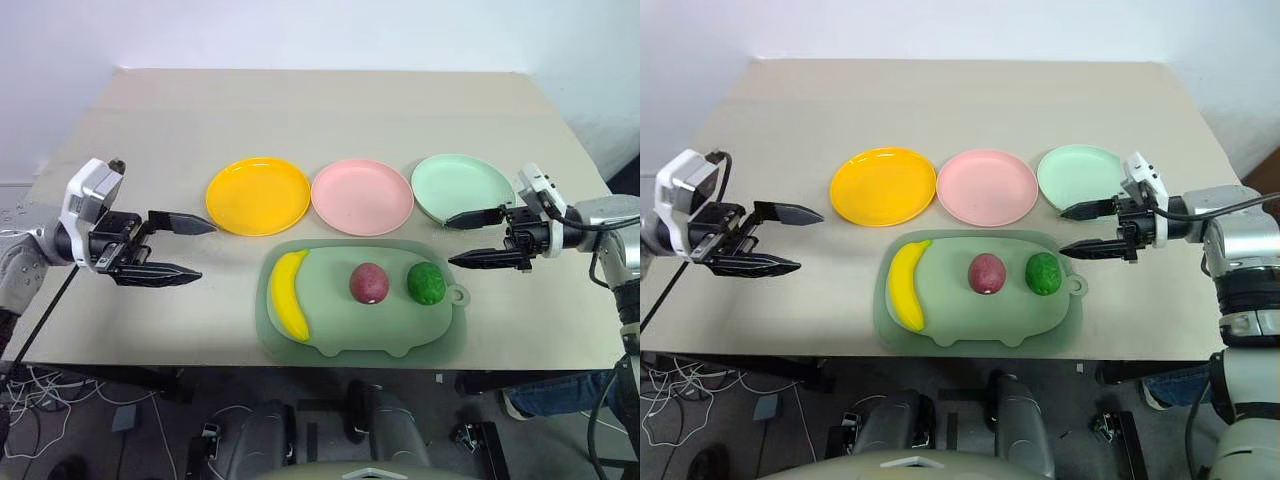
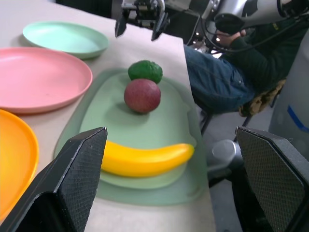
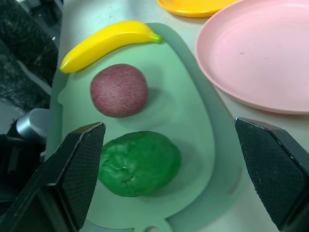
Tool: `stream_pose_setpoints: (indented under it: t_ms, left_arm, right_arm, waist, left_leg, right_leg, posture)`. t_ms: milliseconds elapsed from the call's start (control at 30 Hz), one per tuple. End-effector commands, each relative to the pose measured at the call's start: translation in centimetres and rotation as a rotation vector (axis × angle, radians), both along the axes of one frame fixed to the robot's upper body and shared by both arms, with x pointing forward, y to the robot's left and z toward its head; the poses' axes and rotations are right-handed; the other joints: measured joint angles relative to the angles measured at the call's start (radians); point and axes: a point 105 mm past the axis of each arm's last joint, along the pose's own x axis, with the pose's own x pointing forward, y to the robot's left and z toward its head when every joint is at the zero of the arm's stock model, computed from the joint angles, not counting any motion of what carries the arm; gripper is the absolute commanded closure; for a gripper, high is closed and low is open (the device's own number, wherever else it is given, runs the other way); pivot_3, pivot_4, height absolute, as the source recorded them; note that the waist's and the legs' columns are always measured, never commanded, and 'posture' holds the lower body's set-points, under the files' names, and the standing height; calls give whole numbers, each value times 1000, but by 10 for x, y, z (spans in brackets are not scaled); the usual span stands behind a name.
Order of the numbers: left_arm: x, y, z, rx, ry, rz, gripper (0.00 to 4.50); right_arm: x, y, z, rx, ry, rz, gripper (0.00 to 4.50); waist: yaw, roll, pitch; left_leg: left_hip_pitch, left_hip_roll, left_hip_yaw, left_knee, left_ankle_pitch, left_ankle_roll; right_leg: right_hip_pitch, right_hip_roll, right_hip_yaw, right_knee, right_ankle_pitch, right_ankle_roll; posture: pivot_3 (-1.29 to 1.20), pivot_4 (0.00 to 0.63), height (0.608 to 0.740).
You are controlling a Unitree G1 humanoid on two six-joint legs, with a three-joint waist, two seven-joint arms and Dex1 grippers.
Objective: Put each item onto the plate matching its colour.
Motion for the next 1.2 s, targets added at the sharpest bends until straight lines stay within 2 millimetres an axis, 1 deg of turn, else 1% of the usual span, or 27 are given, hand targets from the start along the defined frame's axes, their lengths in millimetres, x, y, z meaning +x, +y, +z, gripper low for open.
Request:
stream_pose_setpoints:
  t_ms: [33,167,233,333,400,667,767,867,1100,1200]
  left_arm:
    - [3,-2,8,1,-44,-9,44]
    - [4,-3,6,1,-55,-10,44]
    - [3,-5,5,-2,-51,-18,44]
    - [2,-6,1,-5,-44,-25,44]
    - [1,-6,1,-7,-43,-28,44]
    - [-1,-5,3,-1,-43,-24,44]
    - [0,-4,5,-1,-47,-20,44]
    - [0,-4,5,0,-48,-19,44]
    - [1,-3,6,3,-51,-12,44]
    - [0,-3,7,4,-52,-13,44]
  right_arm:
    - [-4,2,14,26,-48,10,0]
    - [-14,9,10,28,-7,55,0]
    - [-12,12,9,31,-9,43,0]
    - [-17,26,11,51,-14,72,0]
    - [-18,30,11,57,-19,78,0]
    - [-18,44,-9,32,-33,86,0]
    - [-18,41,-22,-44,-60,97,0]
    - [-17,41,-23,-46,-68,100,0]
    - [-15,32,-49,-208,-101,126,0]
    - [-13,31,-54,-233,-112,125,0]
  waist:
    - [0,0,0]
    - [0,0,0]
    - [0,0,0]
    - [0,0,0]
    - [0,0,0]
    - [5,0,0]
    - [8,0,0]
    - [14,0,0]
    - [19,0,0]
    - [19,0,0]
  left_leg:
    - [0,0,0,0,0,0]
    - [0,0,0,0,0,0]
    - [0,0,0,0,0,-1]
    - [0,0,0,0,0,0]
    - [0,0,0,0,0,0]
    - [0,0,0,0,0,1]
    - [0,0,0,0,0,1]
    - [0,0,0,0,-1,1]
    - [0,0,0,1,-1,1]
    - [0,0,0,1,0,1]
  right_leg:
    - [0,0,0,0,0,0]
    - [0,0,0,0,0,0]
    - [0,0,0,0,0,0]
    - [0,0,0,0,0,0]
    - [0,0,0,0,0,0]
    - [0,0,0,0,0,0]
    - [0,0,0,0,0,0]
    - [0,0,0,0,0,0]
    - [0,0,0,0,0,0]
    - [0,0,0,0,0,0]
  posture:
    - [0,150,740]
    - [0,150,740]
    - [0,150,740]
    - [0,150,740]
    - [0,150,740]
    - [0,150,740]
    - [0,150,740]
    - [0,150,740]
    - [0,150,740]
    - [0,150,740]
